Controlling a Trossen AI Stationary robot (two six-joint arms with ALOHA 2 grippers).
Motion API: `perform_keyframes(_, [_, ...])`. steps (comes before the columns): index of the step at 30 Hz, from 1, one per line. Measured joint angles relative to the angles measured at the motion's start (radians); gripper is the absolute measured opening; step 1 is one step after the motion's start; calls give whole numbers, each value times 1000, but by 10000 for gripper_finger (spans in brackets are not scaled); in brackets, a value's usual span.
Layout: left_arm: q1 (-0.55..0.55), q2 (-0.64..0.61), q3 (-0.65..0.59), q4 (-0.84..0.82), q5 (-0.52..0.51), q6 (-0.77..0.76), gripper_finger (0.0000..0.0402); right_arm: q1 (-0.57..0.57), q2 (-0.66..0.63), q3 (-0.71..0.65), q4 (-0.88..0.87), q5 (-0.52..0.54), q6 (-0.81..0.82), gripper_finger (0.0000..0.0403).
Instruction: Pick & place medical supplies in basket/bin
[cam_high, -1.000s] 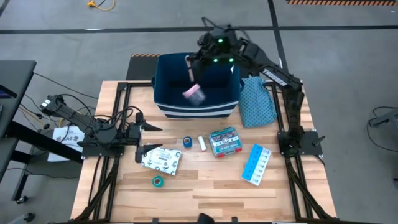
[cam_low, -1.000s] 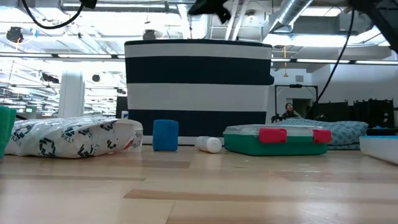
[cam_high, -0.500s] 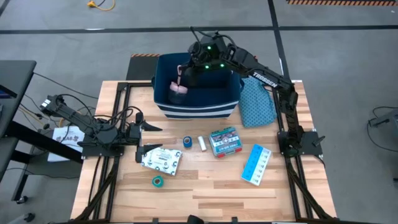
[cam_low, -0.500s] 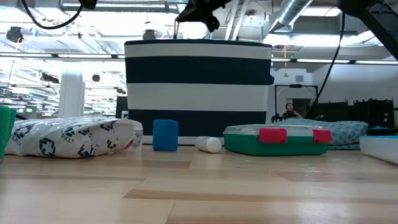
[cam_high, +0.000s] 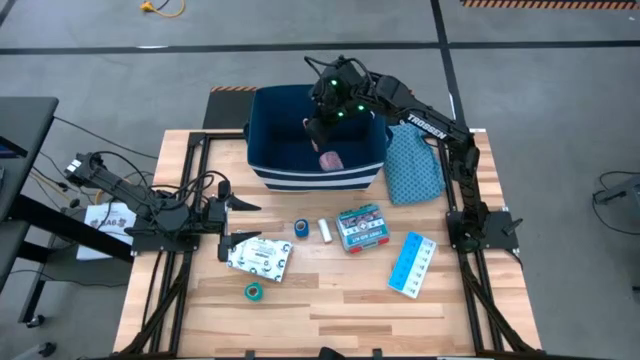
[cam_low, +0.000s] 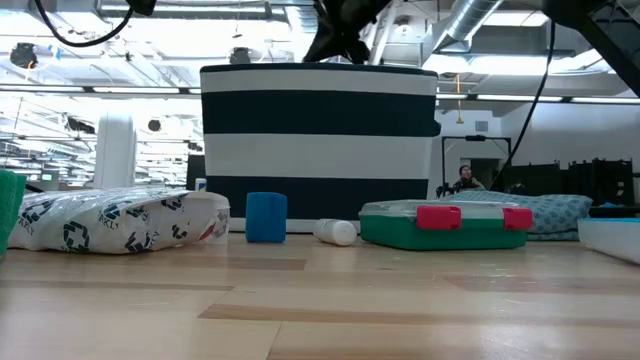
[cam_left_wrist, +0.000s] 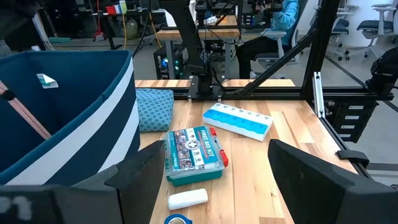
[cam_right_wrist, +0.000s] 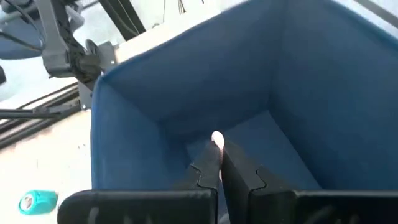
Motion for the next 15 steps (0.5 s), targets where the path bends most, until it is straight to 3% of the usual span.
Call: perform_keyframes(15, [0, 0, 0, 1, 0, 0, 276, 4, 0, 0, -41, 0, 0, 0])
